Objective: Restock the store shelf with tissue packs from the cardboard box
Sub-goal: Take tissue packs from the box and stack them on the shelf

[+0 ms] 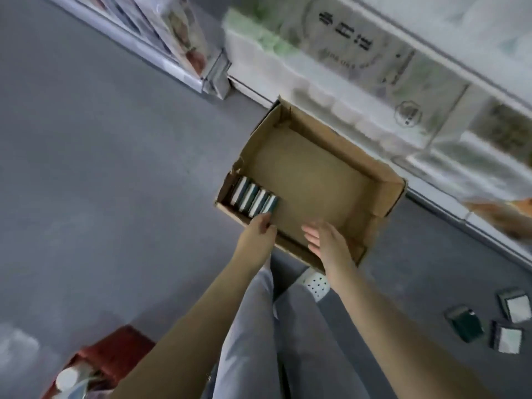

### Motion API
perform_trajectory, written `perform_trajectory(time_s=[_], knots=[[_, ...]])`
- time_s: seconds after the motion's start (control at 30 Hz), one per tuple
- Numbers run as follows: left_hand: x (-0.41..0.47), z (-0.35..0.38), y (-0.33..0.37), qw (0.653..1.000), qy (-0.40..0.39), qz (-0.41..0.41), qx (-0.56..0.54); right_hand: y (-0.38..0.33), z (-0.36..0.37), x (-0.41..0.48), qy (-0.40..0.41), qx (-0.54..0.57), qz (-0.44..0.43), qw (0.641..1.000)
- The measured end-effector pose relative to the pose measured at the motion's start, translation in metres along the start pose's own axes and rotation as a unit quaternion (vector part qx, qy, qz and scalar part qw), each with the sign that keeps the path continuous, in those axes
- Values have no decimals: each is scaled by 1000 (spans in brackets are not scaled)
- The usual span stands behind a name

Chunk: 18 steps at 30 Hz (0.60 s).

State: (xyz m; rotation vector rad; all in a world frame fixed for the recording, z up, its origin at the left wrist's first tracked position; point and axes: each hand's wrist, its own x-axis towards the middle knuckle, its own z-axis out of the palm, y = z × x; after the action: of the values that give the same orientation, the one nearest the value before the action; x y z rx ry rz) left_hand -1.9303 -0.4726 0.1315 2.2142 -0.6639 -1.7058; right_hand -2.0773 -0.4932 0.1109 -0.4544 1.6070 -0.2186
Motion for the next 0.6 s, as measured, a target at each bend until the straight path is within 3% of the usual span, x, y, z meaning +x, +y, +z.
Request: perform_trajectory(time_s=[0.3, 0.6], knots=[[159, 29, -52, 996, -64, -56, 32, 80, 47, 169, 16, -14, 142, 990], [253, 43, -88, 989, -47, -137, 8, 104, 78, 267, -34, -24, 135, 990]])
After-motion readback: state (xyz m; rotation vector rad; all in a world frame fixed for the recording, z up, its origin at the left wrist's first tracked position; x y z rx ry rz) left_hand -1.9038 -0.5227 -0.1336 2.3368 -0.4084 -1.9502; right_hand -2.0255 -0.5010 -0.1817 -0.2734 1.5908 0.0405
